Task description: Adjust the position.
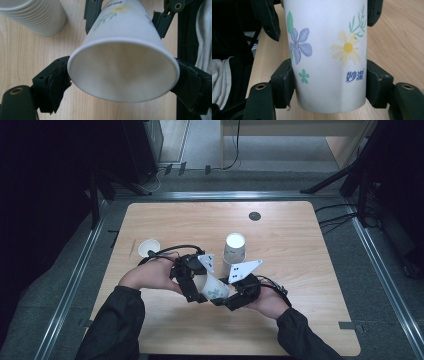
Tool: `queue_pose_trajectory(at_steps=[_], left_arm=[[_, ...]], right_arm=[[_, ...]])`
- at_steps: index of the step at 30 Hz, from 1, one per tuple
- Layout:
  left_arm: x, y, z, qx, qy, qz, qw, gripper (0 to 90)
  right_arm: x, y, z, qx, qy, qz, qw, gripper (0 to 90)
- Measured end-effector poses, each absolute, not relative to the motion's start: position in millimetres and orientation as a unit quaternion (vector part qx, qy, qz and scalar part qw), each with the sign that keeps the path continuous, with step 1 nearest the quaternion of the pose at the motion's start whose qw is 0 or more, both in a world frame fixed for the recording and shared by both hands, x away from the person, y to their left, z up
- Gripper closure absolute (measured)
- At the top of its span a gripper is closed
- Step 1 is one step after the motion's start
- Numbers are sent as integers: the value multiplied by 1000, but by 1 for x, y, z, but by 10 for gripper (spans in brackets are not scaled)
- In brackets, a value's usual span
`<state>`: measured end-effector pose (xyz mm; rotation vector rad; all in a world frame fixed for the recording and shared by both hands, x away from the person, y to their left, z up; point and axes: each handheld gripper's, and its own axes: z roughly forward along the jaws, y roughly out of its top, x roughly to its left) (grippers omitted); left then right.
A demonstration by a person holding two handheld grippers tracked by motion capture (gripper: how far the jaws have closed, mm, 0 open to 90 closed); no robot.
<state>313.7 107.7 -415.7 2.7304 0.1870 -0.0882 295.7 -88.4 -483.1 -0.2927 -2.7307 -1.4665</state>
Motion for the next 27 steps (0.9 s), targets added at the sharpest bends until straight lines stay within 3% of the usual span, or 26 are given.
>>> queue_pose_trajectory(at_steps=[16, 19, 27], left_arm=[[315, 141, -417, 953, 95, -30, 287, 93], [316, 149, -418, 946, 116, -31, 301, 128], [316, 162, -420, 914, 146, -30, 376, 129]], right_arm=[[301, -109, -469, -113, -850, -514, 15, 343], [302, -113, -467, -116, -846, -520, 15, 342], [303, -116, -464, -124, -839, -530, 20, 342]])
